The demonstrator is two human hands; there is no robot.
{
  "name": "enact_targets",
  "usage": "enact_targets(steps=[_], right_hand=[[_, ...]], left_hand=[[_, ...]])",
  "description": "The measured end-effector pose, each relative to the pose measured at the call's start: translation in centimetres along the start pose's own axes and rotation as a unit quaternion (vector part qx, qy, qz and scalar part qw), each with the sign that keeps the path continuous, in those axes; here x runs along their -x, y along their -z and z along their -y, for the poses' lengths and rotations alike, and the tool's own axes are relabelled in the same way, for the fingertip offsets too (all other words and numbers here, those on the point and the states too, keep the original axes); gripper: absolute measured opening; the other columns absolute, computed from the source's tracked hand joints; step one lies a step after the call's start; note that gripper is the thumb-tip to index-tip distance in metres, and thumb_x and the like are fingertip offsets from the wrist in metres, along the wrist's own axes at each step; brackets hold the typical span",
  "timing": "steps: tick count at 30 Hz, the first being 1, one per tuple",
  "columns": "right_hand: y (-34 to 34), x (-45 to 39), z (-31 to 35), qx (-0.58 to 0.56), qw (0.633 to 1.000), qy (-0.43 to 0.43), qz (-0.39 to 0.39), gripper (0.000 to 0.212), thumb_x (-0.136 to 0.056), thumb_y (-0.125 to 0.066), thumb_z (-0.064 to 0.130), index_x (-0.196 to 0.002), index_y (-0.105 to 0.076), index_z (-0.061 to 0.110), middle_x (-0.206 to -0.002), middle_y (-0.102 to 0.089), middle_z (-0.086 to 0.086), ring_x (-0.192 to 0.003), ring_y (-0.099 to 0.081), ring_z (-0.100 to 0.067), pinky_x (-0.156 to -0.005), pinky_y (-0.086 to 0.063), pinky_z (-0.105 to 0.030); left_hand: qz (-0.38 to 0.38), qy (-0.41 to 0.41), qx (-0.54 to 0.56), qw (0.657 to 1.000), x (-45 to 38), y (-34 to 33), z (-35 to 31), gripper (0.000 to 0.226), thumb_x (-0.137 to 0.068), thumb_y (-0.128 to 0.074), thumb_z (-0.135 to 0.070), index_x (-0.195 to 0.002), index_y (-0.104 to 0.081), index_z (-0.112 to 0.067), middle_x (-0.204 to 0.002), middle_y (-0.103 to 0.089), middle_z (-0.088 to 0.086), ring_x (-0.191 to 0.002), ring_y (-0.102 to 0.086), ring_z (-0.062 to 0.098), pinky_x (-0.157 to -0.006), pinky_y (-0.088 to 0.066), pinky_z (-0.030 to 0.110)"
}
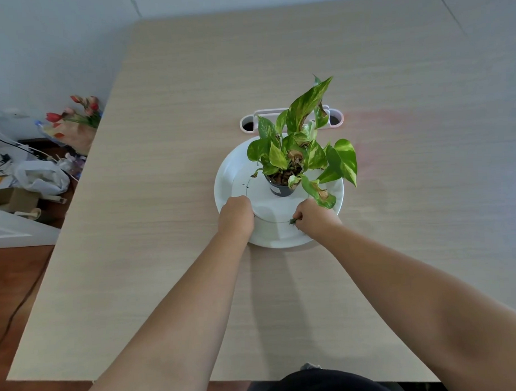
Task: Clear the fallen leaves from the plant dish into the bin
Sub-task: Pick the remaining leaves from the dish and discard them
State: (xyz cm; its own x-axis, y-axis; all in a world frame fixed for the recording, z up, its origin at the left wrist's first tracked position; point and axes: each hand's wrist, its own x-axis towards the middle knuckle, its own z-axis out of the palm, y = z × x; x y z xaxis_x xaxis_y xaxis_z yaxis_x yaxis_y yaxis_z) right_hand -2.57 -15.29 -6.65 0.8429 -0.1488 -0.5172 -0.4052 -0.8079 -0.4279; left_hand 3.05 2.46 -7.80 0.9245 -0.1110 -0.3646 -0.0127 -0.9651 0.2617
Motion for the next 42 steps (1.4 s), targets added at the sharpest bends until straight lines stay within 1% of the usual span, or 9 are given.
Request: enact_targets(steps=[7, 10, 15, 17, 20, 22, 29, 33, 42], right_hand=[[0.0, 0.1, 0.1, -0.011, 1.000, -0.003, -0.010, 0.017, -0.090, -0.053, 0.014, -0.101, -0.066, 0.016, -0.101, -0.062, -0.001, -0.082, -0.053, -0.020, -0.065, -0.044, -0.028], [0.1, 0.0, -0.1, -0.028, 1.000, 0.005, -0.009, 0.015, -0.088, -0.056, 0.013, -0.098, -0.067, 0.013, -0.093, -0.060, 0.001, -0.079, -0.053, -0.017, -0.060, -0.042, -0.025], [0.6, -0.4, -0.5, -0.206, 0.977, -0.032, -0.039, 0.010, -0.076, -0.068, 0.007, -0.085, -0.072, 0.009, -0.073, -0.067, 0.003, -0.057, -0.055, -0.004, -0.040, -0.041, -0.010], [1.1, -0.3, -0.8, -0.257, 0.964, -0.040, -0.053, 0.009, -0.073, -0.071, 0.008, -0.081, -0.073, 0.010, -0.072, -0.070, 0.000, -0.058, -0.060, -0.008, -0.049, -0.048, -0.011], [1.7, 0.2, -1.2, -0.276, 0.958, -0.031, -0.076, 0.006, -0.070, -0.072, 0.010, -0.075, -0.074, 0.013, -0.076, -0.075, -0.007, -0.069, -0.067, -0.019, -0.072, -0.058, -0.035], [2.0, 0.6, -1.4, -0.282, 0.955, -0.035, -0.082, 0.007, -0.070, -0.072, 0.008, -0.076, -0.074, 0.011, -0.078, -0.075, -0.010, -0.075, -0.069, -0.026, -0.078, -0.058, -0.039], [2.1, 1.2, -1.3, -0.284, 0.955, -0.033, -0.084, 0.007, -0.072, -0.071, 0.006, -0.076, -0.075, 0.012, -0.081, -0.075, -0.012, -0.081, -0.070, -0.030, -0.081, -0.059, -0.043], [2.0, 1.2, -1.3, -0.291, 0.952, -0.037, -0.084, 0.007, -0.072, -0.071, 0.007, -0.076, -0.074, 0.011, -0.083, -0.076, -0.012, -0.084, -0.071, -0.032, -0.083, -0.059, -0.045], [1.9, 1.0, -1.3, -0.299, 0.949, -0.054, -0.084, 0.006, -0.070, -0.073, 0.010, -0.076, -0.075, 0.013, -0.084, -0.076, -0.013, -0.086, -0.070, -0.033, -0.084, -0.058, -0.046]], left_hand=[[0.005, -0.008, -0.001, 1.000, -0.1, -0.1, 0.4, 0.021, -0.080, -0.053, -0.001, -0.088, -0.071, -0.009, -0.091, -0.068, 0.009, -0.081, -0.064, 0.029, -0.073, -0.057, 0.038], [0.002, -0.028, -0.009, 1.000, 0.1, 0.0, 0.3, 0.022, -0.082, -0.051, -0.002, -0.091, -0.069, -0.009, -0.099, -0.066, 0.008, -0.089, -0.063, 0.029, -0.076, -0.056, 0.038], [-0.001, -0.049, -0.025, 0.998, 0.3, 0.2, 0.0, 0.026, -0.085, -0.045, 0.000, -0.101, -0.065, -0.005, -0.106, -0.060, 0.015, -0.096, -0.060, 0.034, -0.078, -0.052, 0.038], [0.001, -0.059, -0.023, 0.998, 0.3, 0.2, 0.0, 0.025, -0.084, -0.045, -0.001, -0.100, -0.063, -0.006, -0.104, -0.060, 0.015, -0.095, -0.059, 0.034, -0.076, -0.051, 0.038], [0.008, -0.066, -0.007, 0.998, 0.1, 0.1, 0.3, 0.019, -0.085, -0.046, -0.004, -0.096, -0.062, -0.007, -0.102, -0.062, 0.015, -0.091, -0.060, 0.033, -0.069, -0.047, 0.035], [0.006, -0.072, 0.015, 0.997, 0.1, 0.1, 0.5, 0.015, -0.086, -0.049, -0.007, -0.093, -0.061, -0.010, -0.101, -0.064, 0.013, -0.091, -0.060, 0.031, -0.066, -0.043, 0.031], [-0.002, -0.129, 0.033, 0.991, 0.2, -0.1, 1.0, 0.020, -0.090, -0.058, -0.014, -0.108, -0.066, -0.019, -0.108, -0.066, 0.010, -0.100, -0.060, 0.028, -0.075, -0.045, 0.031], [0.010, -0.164, 0.015, 0.986, 0.4, 0.0, 1.0, 0.024, -0.090, -0.055, -0.011, -0.104, -0.073, -0.017, -0.106, -0.069, 0.009, -0.102, -0.061, 0.026, -0.083, -0.049, 0.032], [0.008, -0.109, 0.059, 0.992, 0.1, 0.1, 0.5, 0.018, -0.092, -0.052, -0.011, -0.099, -0.069, -0.010, -0.109, -0.066, 0.010, -0.103, -0.060, 0.027, -0.081, -0.046, 0.030]])
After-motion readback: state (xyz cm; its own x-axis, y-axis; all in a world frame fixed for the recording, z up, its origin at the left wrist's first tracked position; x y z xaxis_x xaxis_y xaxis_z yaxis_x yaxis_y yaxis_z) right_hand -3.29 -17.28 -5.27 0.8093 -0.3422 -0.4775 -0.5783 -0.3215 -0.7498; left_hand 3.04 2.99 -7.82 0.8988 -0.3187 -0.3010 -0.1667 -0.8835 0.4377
